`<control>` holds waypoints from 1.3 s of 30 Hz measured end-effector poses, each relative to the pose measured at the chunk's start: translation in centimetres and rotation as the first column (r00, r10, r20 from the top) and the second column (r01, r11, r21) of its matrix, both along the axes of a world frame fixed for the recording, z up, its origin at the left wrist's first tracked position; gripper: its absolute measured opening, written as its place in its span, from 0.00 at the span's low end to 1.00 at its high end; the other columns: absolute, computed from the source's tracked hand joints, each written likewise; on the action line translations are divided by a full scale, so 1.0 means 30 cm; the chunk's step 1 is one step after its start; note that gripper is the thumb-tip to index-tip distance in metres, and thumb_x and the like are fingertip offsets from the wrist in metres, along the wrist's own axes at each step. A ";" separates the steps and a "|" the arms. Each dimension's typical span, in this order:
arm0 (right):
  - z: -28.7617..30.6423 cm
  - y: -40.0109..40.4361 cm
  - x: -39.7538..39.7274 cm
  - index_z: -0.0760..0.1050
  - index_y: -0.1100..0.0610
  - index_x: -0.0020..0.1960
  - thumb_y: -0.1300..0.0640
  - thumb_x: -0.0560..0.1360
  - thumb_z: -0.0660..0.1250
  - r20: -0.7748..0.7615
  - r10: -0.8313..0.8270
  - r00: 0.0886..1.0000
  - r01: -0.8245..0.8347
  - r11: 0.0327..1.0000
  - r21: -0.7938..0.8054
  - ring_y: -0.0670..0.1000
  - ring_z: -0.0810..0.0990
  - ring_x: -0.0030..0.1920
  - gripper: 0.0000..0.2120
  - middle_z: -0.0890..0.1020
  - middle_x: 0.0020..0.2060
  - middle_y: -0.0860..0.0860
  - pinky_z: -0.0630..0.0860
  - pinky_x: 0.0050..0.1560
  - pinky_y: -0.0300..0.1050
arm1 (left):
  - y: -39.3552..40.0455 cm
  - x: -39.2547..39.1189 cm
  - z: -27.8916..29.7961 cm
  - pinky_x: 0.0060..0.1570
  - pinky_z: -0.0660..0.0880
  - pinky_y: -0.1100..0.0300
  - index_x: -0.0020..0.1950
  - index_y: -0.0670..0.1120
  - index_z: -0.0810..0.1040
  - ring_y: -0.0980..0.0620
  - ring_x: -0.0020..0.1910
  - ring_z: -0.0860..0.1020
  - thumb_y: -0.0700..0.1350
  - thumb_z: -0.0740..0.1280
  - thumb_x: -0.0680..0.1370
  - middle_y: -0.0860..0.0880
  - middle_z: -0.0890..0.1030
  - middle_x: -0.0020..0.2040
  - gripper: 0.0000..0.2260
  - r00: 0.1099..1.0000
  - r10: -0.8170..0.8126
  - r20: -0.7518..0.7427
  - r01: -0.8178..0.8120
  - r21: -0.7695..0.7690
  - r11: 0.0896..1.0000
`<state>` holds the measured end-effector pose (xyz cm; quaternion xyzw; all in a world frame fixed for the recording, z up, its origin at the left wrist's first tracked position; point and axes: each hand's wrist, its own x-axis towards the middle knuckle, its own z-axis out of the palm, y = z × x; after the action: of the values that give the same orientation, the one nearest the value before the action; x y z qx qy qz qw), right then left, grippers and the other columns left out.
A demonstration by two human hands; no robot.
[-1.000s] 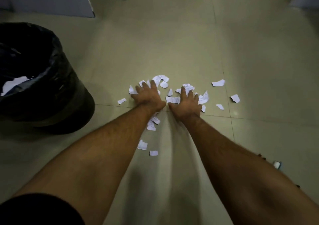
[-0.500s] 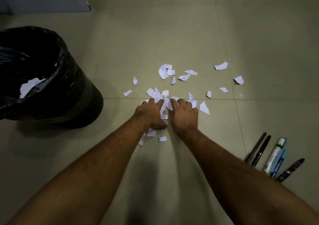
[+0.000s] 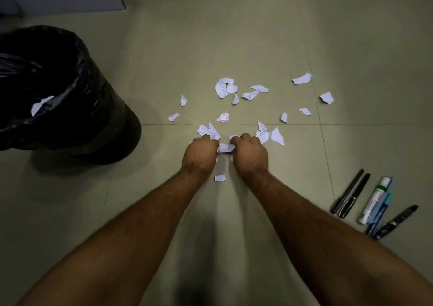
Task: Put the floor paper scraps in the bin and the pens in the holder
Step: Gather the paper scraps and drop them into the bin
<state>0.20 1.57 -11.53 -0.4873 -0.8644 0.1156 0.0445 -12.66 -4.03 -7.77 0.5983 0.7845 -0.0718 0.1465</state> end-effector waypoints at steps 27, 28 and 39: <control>0.898 -0.089 -0.615 0.82 0.51 0.39 0.61 0.72 0.73 -0.761 -0.550 0.346 -0.180 0.756 -0.629 0.48 0.81 0.30 0.06 0.84 0.35 0.43 0.82 0.44 0.59 | -0.108 -0.508 0.912 0.40 0.82 0.54 0.34 0.45 0.80 0.45 0.37 0.83 0.50 0.73 0.70 0.48 0.84 0.34 0.10 0.595 0.495 0.633 -0.795 0.372 0.479; 0.924 -0.118 -0.669 0.82 0.50 0.38 0.59 0.71 0.73 -0.772 -0.483 0.414 -0.188 0.784 -0.591 0.50 0.83 0.34 0.05 0.85 0.36 0.44 0.82 0.47 0.57 | -0.134 -0.553 0.928 0.41 0.82 0.52 0.33 0.46 0.79 0.44 0.36 0.83 0.49 0.73 0.70 0.47 0.83 0.33 0.10 0.553 0.525 0.647 -0.829 0.367 0.422; 0.915 -0.261 -0.952 0.82 0.54 0.56 0.55 0.74 0.71 -0.551 -0.109 0.828 -0.178 0.879 -0.442 0.52 0.82 0.53 0.11 0.85 0.51 0.51 0.77 0.55 0.43 | -0.319 -0.780 0.857 0.44 0.76 0.58 0.52 0.45 0.82 0.44 0.46 0.81 0.51 0.72 0.74 0.45 0.84 0.48 0.12 0.438 0.708 0.554 -0.895 0.340 0.288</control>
<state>-28.37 -6.26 15.93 -0.4111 -0.7664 0.4623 0.1728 -36.08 -13.59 17.94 0.1293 0.9231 0.3527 0.0824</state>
